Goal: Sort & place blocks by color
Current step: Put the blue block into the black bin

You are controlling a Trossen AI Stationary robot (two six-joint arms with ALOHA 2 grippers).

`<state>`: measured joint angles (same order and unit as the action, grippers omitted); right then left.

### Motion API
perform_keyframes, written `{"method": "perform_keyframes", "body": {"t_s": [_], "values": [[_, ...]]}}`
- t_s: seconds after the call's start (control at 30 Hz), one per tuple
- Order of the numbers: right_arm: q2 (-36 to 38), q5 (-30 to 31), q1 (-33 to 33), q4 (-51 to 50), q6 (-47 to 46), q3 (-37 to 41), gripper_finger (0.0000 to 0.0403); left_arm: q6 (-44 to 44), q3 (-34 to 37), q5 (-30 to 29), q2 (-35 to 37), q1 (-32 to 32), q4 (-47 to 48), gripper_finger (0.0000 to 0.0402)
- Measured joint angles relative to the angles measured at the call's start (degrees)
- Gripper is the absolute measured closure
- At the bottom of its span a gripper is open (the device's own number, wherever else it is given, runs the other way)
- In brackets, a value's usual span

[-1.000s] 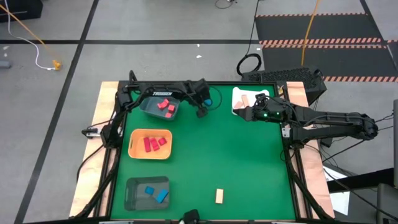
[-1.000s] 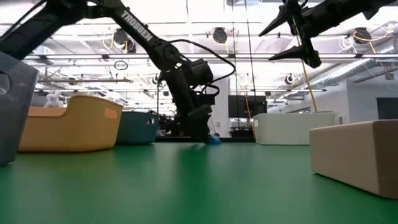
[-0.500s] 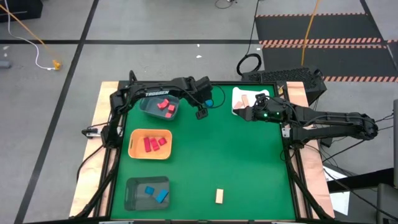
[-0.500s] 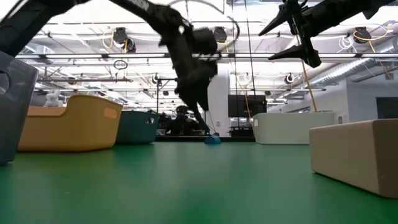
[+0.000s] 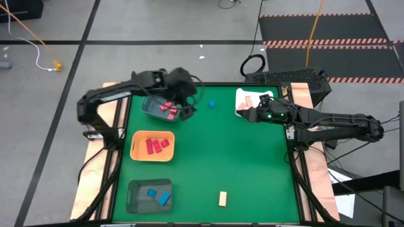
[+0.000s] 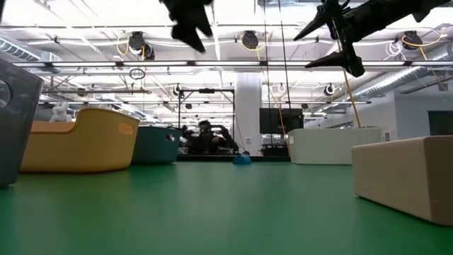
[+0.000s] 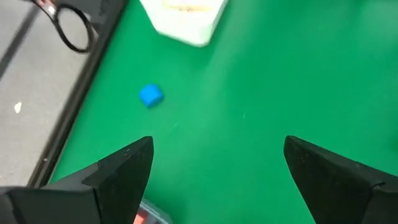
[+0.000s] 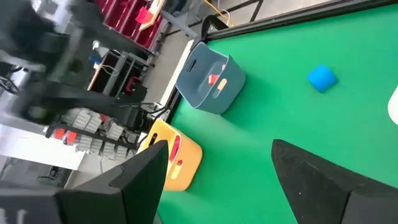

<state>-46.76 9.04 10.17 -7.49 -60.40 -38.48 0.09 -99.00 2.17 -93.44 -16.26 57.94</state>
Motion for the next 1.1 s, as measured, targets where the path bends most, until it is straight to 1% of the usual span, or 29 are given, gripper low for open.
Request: {"method": "perform_keyframes", "body": {"t_s": [0.17,0.33,0.43,0.57,0.7,0.8,0.97,1.1], "values": [[0.0,0.1,0.0,4.4,-0.3,0.0,0.0124,-4.3,0.0,-1.8,7.5,1.2,2.6,0.0041],[0.0,-0.1,0.0,10.8,0.0,0.0,0.0124,-7.2,0.0,-5.7,12.8,3.6,4.7,0.0041],[0.0,-0.1,0.0,13.1,0.0,0.0,0.0124,-8.7,0.0,-7.1,14.9,5.2,6.5,0.0041],[-0.3,0.7,0.0,13.3,-0.1,0.0,0.0124,-10.5,0.0,-8.5,15.8,8.0,10.4,0.0041],[-1.7,3.6,0.0,16.5,0.0,0.0,0.0124,-10.7,0.0,-8.7,15.9,11.3,14.9,0.0041],[-4.4,6.3,0.0,21.7,2.4,0.0,0.0124,-10.3,0.0,-8.8,15.9,13.9,18.4,0.0041],[-12.0,5.7,0.9,32.3,3.0,0.0,0.0124,-11.1,0.0,-8.9,15.9,18.3,22.1,0.0041],[-17.2,5.9,2.5,34.8,6.9,0.0,0.0124,-13.2,0.1,-12.4,16.4,21.1,24.2,0.0041]]}}
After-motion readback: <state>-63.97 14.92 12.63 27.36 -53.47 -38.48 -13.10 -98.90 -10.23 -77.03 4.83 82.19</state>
